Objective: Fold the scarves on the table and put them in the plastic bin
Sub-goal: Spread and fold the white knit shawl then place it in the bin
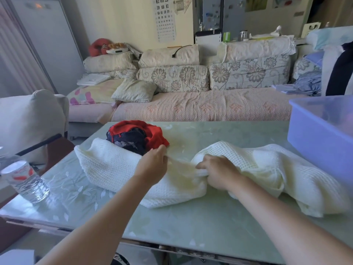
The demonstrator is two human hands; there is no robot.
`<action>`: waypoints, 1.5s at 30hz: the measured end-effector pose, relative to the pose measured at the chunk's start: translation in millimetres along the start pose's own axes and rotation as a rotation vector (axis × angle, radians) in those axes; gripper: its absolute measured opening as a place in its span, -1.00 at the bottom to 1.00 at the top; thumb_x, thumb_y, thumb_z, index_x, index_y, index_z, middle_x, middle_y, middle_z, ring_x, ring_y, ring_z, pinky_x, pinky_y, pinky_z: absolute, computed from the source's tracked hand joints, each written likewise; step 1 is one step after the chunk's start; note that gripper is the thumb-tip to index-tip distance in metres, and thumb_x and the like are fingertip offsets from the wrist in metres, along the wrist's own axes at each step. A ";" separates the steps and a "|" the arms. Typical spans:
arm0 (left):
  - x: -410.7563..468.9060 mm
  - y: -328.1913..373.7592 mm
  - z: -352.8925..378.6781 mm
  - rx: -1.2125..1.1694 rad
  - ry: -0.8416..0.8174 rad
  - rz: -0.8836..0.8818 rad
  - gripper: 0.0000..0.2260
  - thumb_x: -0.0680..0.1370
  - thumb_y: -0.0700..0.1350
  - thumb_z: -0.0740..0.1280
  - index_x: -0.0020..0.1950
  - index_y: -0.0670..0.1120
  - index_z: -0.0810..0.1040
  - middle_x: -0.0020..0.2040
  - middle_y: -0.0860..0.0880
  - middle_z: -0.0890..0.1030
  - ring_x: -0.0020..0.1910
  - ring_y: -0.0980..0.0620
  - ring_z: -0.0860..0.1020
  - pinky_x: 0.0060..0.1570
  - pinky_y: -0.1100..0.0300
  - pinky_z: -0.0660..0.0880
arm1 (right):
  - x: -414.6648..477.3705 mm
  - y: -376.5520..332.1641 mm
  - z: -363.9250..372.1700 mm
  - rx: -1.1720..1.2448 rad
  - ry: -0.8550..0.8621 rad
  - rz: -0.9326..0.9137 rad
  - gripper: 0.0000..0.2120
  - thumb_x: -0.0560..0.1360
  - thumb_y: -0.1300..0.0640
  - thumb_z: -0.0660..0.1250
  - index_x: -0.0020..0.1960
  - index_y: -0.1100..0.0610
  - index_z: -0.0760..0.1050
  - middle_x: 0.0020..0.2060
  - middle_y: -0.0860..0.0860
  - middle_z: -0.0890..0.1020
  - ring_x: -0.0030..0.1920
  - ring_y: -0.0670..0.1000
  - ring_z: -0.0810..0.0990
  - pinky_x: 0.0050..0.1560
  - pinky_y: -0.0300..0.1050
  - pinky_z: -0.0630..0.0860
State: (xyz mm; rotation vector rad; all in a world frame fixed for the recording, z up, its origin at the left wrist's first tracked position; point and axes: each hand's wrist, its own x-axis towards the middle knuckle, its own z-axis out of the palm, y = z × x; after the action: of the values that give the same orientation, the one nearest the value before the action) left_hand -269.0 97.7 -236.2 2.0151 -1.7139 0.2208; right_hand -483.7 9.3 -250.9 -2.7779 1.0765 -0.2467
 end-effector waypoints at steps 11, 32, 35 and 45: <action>-39.2 11.0 -22.7 -0.073 -1.028 -0.252 -0.85 0.51 -0.09 0.28 -0.18 -0.02 0.64 -0.19 0.00 0.65 -0.27 0.05 0.53 -0.26 0.25 0.44 | -8.5 -12.8 -2.7 0.341 -0.339 0.152 -0.69 0.55 -0.07 0.21 0.04 0.08 0.65 -0.10 -0.04 0.66 -0.06 0.05 0.63 0.03 -0.06 0.50; 13.4 3.2 79.3 0.148 -0.683 -0.157 -0.42 0.50 0.36 0.19 0.49 0.22 0.25 0.58 0.03 0.13 0.55 -0.11 0.10 0.45 -0.31 0.03 | 51.5 100.3 30.2 -0.752 -0.358 0.567 -0.53 0.66 -0.09 0.00 0.50 0.04 0.31 0.47 0.16 0.37 0.50 0.20 0.25 0.48 0.42 -0.10; 6.5 -12.4 65.2 -0.043 -0.596 -0.146 -0.51 0.48 0.41 0.16 0.32 0.22 0.44 0.37 0.12 0.40 0.28 0.02 0.44 0.32 -0.07 0.37 | 58.2 70.7 38.8 -0.551 -0.144 0.255 -0.54 0.53 0.17 0.16 0.43 0.06 0.37 0.39 0.13 0.44 0.41 0.18 0.34 0.49 0.19 0.14; -16.7 -55.2 6.8 0.041 -0.649 0.024 -0.73 0.44 0.01 0.45 0.13 0.15 0.61 0.02 0.17 0.58 0.03 0.12 0.50 0.01 0.22 0.45 | 16.3 -42.7 50.9 -0.048 -0.388 -0.143 -0.34 0.43 -0.40 0.21 0.45 -0.14 0.33 0.39 -0.09 0.39 0.37 0.01 0.35 0.30 0.07 0.38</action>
State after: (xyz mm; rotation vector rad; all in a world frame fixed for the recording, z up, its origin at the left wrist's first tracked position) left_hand -220.5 114.8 -263.2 2.2480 -2.1114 -0.4456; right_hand -433.4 33.5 -290.4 -2.7826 0.7998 0.2961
